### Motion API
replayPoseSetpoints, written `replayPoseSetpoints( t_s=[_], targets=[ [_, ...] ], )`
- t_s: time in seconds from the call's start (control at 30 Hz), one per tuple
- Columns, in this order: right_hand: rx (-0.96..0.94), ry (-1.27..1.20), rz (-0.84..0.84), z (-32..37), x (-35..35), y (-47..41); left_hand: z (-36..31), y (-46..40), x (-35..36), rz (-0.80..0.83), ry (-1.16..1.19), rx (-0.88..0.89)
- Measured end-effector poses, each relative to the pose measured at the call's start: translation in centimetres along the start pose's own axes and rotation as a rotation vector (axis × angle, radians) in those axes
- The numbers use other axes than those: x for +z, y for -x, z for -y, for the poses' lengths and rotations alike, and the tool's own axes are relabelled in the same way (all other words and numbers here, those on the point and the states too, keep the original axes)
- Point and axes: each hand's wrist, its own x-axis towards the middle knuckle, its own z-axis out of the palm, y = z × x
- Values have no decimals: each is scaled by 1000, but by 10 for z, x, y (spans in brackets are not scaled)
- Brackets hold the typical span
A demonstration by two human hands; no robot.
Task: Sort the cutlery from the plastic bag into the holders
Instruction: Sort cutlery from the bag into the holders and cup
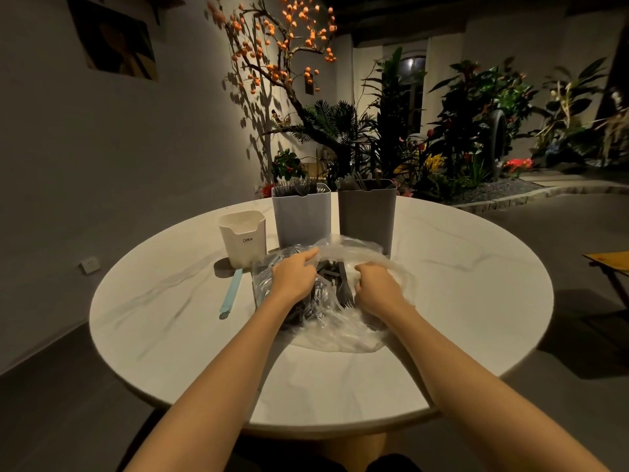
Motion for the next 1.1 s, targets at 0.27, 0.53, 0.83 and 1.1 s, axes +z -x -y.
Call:
replayPoseSetpoints(
  t_s=[0.27, 0.53, 0.83, 1.1],
  targets=[
    [-1, -41, -54, 5, -4, 1, 0, 10, -2, -4, 60, 52],
    [51, -424, 206, 22, -10, -7, -8, 14, -4, 70, 96, 68],
    [35, -420, 311, 22, -21, -12, -8, 18, -4, 138, 177, 130],
    [85, -333, 284, 25, -16, -18, 0, 18, -13, -14, -287, 29]
  ],
)
